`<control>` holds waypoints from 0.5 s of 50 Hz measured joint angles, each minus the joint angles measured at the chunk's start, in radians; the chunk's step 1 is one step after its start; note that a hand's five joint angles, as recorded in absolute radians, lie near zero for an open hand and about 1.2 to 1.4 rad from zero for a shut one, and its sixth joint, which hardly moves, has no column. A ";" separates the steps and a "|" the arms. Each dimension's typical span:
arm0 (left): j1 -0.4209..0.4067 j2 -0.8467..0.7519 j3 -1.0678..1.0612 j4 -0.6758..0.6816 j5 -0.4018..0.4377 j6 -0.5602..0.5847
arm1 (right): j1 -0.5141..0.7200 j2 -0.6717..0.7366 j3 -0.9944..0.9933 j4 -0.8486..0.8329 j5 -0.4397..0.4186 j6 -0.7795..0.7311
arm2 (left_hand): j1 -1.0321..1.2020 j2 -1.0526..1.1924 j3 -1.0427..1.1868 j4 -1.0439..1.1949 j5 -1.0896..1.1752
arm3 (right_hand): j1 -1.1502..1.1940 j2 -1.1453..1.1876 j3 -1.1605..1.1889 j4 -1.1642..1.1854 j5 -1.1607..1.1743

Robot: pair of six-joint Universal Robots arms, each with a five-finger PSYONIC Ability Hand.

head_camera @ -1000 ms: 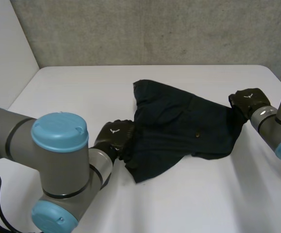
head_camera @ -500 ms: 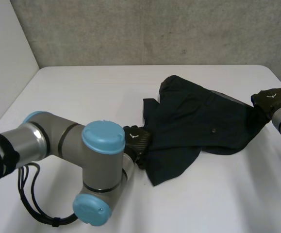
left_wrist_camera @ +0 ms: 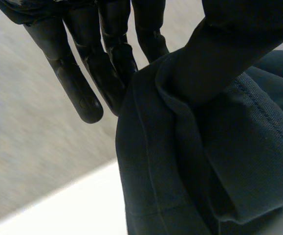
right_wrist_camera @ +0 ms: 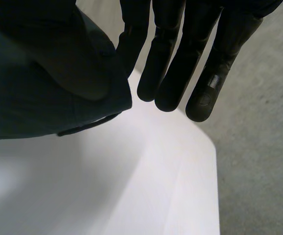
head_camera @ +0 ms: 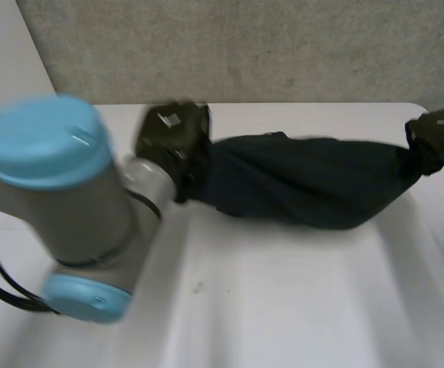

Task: Fold the shorts.

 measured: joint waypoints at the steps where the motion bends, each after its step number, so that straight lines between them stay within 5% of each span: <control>1: 0.030 0.054 -0.002 0.001 0.002 0.001 | 0.003 -0.035 -0.007 0.022 -0.007 0.027 | 0.000 0.000 0.000 0.000 0.000 | 0.000 0.000 0.000 0.000 0.000; 8: 0.143 0.154 -0.003 0.005 0.038 0.002 | 0.021 -0.097 -0.002 0.047 -0.044 0.194 | 0.000 0.005 0.000 0.000 0.000 | 0.000 0.000 0.000 0.000 0.000; 16: 0.204 0.000 -0.004 -0.001 0.061 0.006 | 0.111 -0.035 0.085 0.014 -0.100 0.384 | 0.015 0.009 0.000 0.000 0.012 | 0.000 -0.004 -0.004 -0.008 0.009; 22: 0.233 -0.136 -0.001 0.000 0.062 0.025 | 0.175 0.037 0.119 -0.017 -0.103 0.421 | -0.277 -0.335 -0.333 -0.349 -0.313 | -0.735 -0.888 -0.888 -0.891 -0.848; 25: 0.239 -0.159 -0.003 0.000 0.062 0.033 | 0.183 0.046 0.109 -0.024 -0.100 0.417 | -0.438 -0.494 -0.493 -0.511 -0.477 | -0.779 -0.951 -0.962 -0.958 -0.908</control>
